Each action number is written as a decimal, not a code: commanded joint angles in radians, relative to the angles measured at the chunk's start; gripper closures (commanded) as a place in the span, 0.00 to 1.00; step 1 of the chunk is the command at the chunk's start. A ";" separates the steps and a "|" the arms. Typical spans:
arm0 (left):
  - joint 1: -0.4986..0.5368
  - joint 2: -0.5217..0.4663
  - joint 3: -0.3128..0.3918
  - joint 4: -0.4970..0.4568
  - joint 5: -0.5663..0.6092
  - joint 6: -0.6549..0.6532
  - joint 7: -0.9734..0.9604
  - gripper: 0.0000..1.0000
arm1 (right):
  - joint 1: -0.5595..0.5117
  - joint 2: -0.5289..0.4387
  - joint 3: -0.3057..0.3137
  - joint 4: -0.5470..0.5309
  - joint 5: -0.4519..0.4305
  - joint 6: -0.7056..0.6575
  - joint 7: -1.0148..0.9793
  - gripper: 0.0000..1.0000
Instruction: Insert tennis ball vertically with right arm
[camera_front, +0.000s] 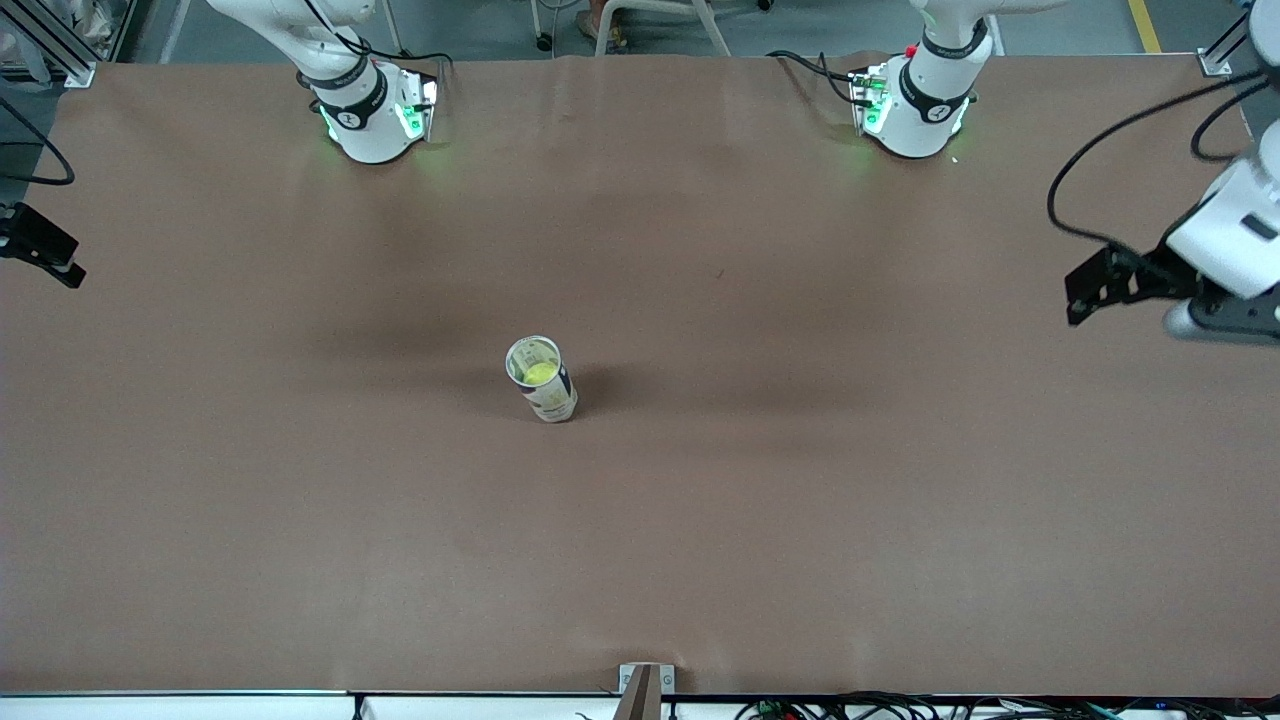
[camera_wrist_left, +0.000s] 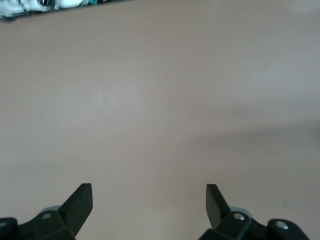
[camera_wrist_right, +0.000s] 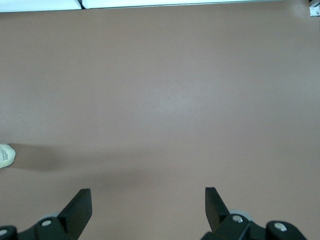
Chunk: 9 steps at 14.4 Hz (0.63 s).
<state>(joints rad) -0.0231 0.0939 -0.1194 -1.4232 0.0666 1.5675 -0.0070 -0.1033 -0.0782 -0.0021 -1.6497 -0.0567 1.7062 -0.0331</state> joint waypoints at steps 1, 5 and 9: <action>-0.098 -0.078 0.089 -0.072 -0.031 -0.038 -0.045 0.00 | 0.036 -0.018 0.010 -0.013 -0.005 0.004 0.015 0.00; -0.118 -0.174 0.102 -0.184 -0.080 -0.041 -0.060 0.00 | 0.045 -0.018 0.005 0.010 -0.005 0.001 0.016 0.00; -0.107 -0.155 0.095 -0.178 -0.070 -0.023 -0.061 0.00 | 0.043 -0.003 0.005 0.011 -0.003 -0.022 0.018 0.00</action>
<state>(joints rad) -0.1265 -0.0486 -0.0269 -1.5819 0.0001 1.5236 -0.0598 -0.0562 -0.0795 0.0016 -1.6345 -0.0566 1.6946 -0.0274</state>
